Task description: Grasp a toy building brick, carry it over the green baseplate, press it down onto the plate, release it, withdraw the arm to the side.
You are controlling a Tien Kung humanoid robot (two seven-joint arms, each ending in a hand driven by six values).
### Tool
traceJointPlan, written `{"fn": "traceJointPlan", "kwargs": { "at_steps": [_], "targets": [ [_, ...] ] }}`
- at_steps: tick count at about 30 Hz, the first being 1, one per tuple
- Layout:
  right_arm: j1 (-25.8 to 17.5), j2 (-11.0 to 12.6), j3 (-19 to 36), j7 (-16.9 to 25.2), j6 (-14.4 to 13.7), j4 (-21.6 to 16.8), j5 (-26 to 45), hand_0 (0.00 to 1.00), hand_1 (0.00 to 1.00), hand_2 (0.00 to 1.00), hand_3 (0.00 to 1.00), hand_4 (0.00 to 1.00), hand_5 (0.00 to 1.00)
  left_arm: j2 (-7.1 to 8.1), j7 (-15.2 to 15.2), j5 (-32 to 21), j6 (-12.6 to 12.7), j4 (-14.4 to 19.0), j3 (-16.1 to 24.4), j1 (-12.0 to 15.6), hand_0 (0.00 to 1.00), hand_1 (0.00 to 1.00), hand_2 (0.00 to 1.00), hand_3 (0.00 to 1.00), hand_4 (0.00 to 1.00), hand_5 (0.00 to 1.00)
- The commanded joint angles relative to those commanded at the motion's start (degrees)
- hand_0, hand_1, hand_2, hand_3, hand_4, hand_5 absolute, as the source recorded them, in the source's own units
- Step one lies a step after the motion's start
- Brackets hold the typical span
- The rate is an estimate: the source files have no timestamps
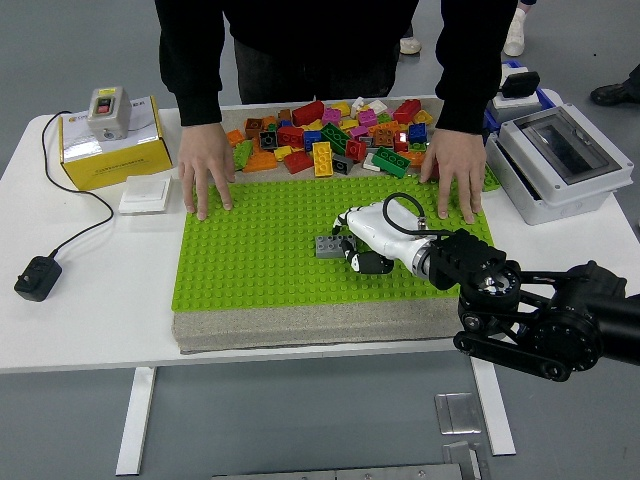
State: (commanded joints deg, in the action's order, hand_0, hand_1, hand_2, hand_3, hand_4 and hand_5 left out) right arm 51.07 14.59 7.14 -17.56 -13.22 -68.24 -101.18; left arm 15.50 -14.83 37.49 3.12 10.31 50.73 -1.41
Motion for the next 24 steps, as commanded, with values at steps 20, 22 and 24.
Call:
{"fn": "traceJointPlan", "kwargs": {
  "at_steps": [20, 22, 24],
  "targets": [
    [-20.89, 9.88, 26.39, 15.14, -7.73, -18.11, 20.29, 0.128, 0.233, 0.579, 0.645, 0.379, 0.342, -0.64, 0.11, 0.04, 0.07, 0.0, 0.89, 0.58, 0.75, 0.693, 0.65, 0.704, 0.389, 0.474],
    [-24.02, 9.68, 30.13, 17.45, -6.67, -19.75, 24.38, 0.128, 0.233, 0.579, 0.645, 0.379, 0.342, -0.75, 0.14, 0.04, 0.06, 0.0, 1.02, 0.75, 0.75, 0.693, 0.65, 0.704, 0.389, 0.474],
    [-27.1, 9.26, 33.82, 19.66, -5.51, -20.65, 28.81, 0.128, 0.233, 0.579, 0.645, 0.379, 0.342, -0.83, 0.14, 0.02, 0.08, 0.0, 1.14, 0.93, 0.75, 0.693, 0.65, 0.704, 0.389, 0.474]
  ]
}}
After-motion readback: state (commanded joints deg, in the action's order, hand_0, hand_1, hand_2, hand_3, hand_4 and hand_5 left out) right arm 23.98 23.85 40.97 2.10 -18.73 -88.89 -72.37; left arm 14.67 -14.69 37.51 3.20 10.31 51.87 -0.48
